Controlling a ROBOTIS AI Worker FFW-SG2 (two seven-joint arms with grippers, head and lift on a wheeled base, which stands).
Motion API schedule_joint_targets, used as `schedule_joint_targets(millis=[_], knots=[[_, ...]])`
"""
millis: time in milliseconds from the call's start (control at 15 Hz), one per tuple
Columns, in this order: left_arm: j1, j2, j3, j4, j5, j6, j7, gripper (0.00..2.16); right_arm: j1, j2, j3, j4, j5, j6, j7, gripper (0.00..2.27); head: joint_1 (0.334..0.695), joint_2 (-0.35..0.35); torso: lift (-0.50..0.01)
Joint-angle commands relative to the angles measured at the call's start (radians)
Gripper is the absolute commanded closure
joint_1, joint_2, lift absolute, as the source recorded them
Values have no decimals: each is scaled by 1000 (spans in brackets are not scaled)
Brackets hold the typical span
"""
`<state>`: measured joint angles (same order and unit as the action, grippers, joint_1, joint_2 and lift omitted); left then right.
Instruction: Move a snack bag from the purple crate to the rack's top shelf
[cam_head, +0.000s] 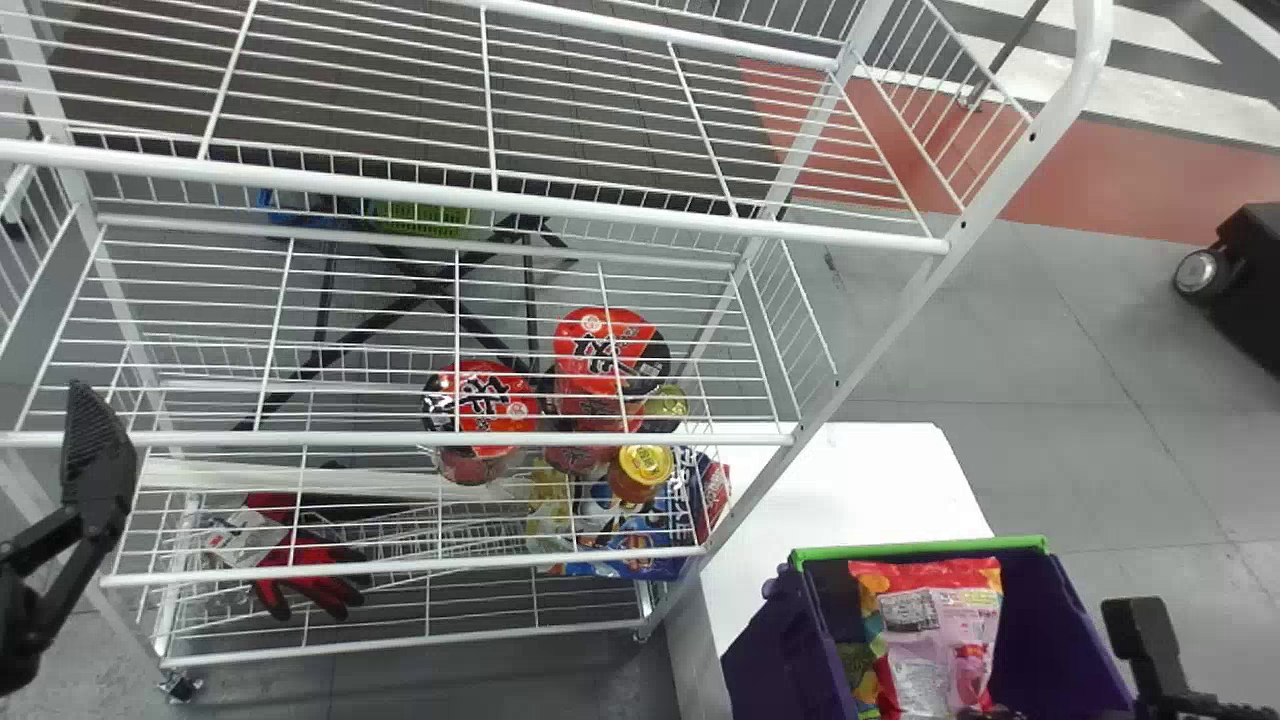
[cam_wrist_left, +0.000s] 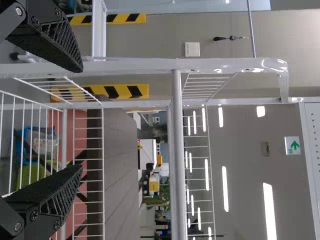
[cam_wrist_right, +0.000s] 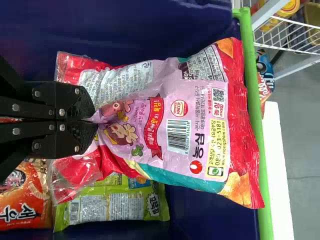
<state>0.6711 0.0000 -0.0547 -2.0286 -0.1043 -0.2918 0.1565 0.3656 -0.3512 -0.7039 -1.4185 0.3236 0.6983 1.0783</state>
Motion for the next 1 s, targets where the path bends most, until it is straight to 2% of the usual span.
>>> schedule_joint_targets(millis=[0,933], knots=[[5,-2,4,-2,0,0,0,144,4,1,-2,-5,-1,-3,0,1477,695,-350,-257],[12,-2,16,-12,6,0,0,144,16,12,-25,-28,-11,-9,12,1477,695,-350,-201]])
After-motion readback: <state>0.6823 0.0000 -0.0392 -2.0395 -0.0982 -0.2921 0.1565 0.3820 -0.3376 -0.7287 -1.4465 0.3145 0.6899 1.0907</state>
